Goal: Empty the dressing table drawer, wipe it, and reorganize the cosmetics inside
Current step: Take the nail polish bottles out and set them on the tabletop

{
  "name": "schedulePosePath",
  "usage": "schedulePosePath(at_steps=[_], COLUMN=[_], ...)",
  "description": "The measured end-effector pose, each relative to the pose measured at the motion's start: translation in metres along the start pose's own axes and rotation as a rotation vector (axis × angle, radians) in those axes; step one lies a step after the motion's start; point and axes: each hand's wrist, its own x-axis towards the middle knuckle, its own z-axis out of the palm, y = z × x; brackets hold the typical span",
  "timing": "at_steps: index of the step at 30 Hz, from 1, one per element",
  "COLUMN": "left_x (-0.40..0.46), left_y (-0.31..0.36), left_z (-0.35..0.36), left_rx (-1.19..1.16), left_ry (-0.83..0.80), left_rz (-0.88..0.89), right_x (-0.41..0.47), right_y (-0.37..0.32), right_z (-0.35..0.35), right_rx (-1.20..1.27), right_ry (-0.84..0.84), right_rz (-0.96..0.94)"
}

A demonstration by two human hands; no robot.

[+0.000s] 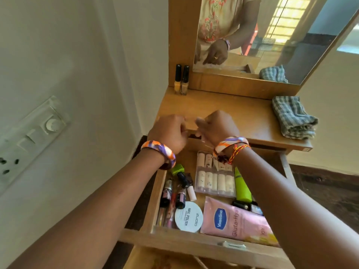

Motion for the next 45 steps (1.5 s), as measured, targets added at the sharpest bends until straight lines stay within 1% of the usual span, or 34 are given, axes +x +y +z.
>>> schedulePosePath(at_steps=[3, 4, 6, 8, 11, 14, 16, 20, 22, 25, 28, 31, 36, 39, 42, 45], left_x=[-0.024, -0.031, -0.040, -0.045, -0.046, -0.048, -0.047, -0.046, -0.046, -0.043, -0.032, -0.013, 0.027, 0.050, 0.073, 0.092], left_y=[-0.002, -0.001, -0.002, -0.007, -0.014, -0.011, -0.009, -0.008, -0.007, -0.005, -0.003, 0.002, 0.004, -0.004, -0.010, -0.011], left_z=[0.016, 0.022, 0.034, 0.045, 0.057, 0.062, 0.065, 0.066, 0.065, 0.058, 0.040, 0.012, -0.040, -0.053, -0.054, -0.048], left_rx=[0.146, 0.198, 0.313, 0.433, 0.562, 0.630, 0.659, 0.669, 0.638, 0.522, 0.284, 0.057, -0.181, -0.329, -0.300, -0.194], left_ry=[-0.279, -0.345, -0.417, -0.437, -0.480, -0.463, -0.464, -0.470, -0.456, -0.376, -0.269, -0.179, -0.018, 0.054, 0.121, 0.137], left_rz=[0.008, 0.042, 0.122, 0.203, 0.274, 0.265, 0.242, 0.211, 0.195, 0.170, 0.094, 0.015, -0.006, -0.054, -0.087, -0.103], right_x=[-0.029, -0.036, -0.050, -0.061, -0.073, -0.080, -0.083, -0.087, -0.088, -0.088, -0.086, -0.076, -0.050, -0.035, -0.006, 0.029], right_y=[0.017, 0.023, 0.033, 0.040, 0.046, 0.049, 0.050, 0.048, 0.047, 0.044, 0.037, 0.027, 0.004, -0.015, -0.031, -0.040], right_z=[0.008, 0.013, 0.023, 0.036, 0.054, 0.064, 0.069, 0.072, 0.073, 0.070, 0.060, 0.043, -0.002, -0.042, -0.070, -0.070], right_rx=[-0.149, -0.198, -0.271, -0.332, -0.385, -0.386, -0.382, -0.373, -0.366, -0.333, -0.364, -0.397, -0.322, -0.210, -0.077, -0.060], right_ry=[-0.077, -0.124, -0.230, -0.318, -0.350, -0.326, -0.281, -0.256, -0.265, -0.257, -0.251, -0.198, -0.198, -0.125, -0.060, 0.067], right_rz=[0.024, 0.026, -0.003, -0.041, -0.062, -0.038, -0.028, -0.023, -0.016, 0.013, 0.049, 0.050, 0.036, 0.015, -0.013, -0.082])
